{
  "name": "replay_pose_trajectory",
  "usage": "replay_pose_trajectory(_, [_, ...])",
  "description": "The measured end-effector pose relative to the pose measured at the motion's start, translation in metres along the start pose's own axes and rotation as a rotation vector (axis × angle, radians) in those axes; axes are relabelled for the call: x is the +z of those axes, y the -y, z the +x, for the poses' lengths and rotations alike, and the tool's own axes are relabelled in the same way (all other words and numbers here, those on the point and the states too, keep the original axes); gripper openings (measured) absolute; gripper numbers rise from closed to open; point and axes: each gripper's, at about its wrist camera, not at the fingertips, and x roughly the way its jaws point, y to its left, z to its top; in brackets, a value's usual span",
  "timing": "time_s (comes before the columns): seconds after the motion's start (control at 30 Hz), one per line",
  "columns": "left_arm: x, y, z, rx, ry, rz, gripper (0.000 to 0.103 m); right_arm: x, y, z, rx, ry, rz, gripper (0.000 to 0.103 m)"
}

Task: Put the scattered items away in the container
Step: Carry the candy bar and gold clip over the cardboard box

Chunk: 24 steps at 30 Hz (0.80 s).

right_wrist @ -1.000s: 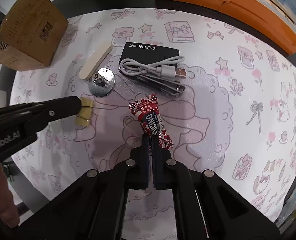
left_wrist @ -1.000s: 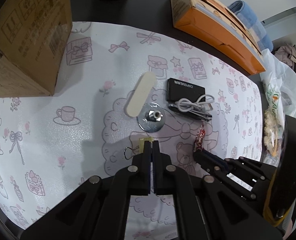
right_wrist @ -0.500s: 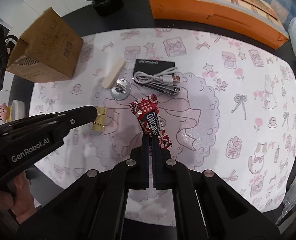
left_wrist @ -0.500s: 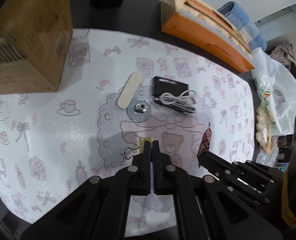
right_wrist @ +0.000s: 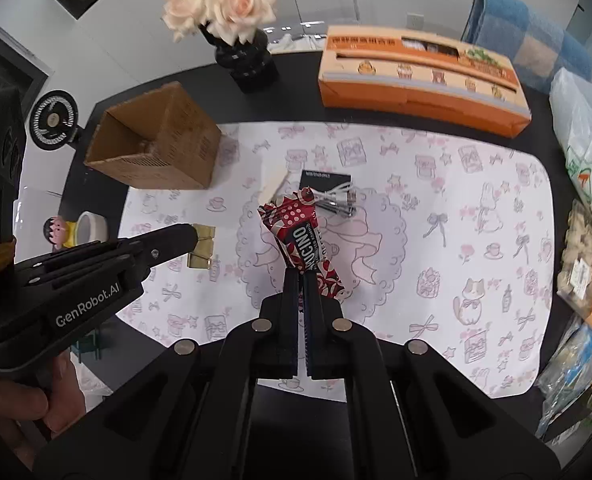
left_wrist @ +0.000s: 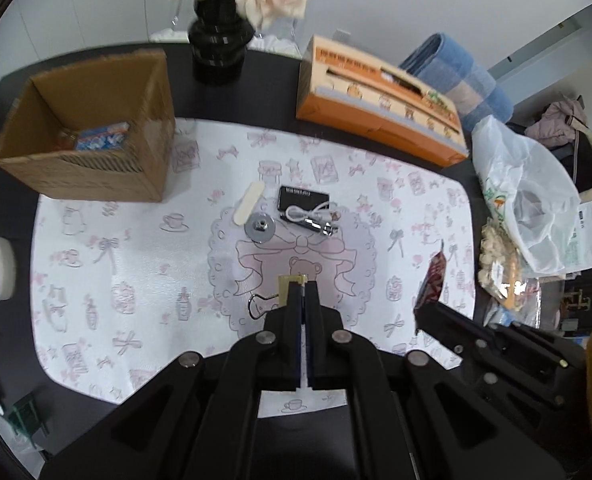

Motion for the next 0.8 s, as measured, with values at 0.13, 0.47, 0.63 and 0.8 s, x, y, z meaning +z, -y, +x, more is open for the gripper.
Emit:
replay_pose_trajectory(0.13, [0.001,-0.005,-0.022,0.014,0.024,-0.017,0.001,0.008,-0.008,-0.022,-0.008,0.043,-0.029,0.002])
replay_pose_trajectory(0.47, [0.012,-0.037,-0.060,0.007,0.028,0.034,0.001,0.025,-0.058,-0.035,-0.035,0.099,-0.010,0.002])
replay_pose_trajectory(0.63, [0.022,-0.068,-0.076,0.013,0.026,0.054,0.001,0.038,-0.103,-0.027,-0.029,0.115,-0.002,0.002])
replay_pose_trajectory(0.8, [0.036,-0.109,-0.090,0.084,0.023,0.083,0.001,0.053,-0.147,-0.020,-0.028,0.135,-0.016,0.002])
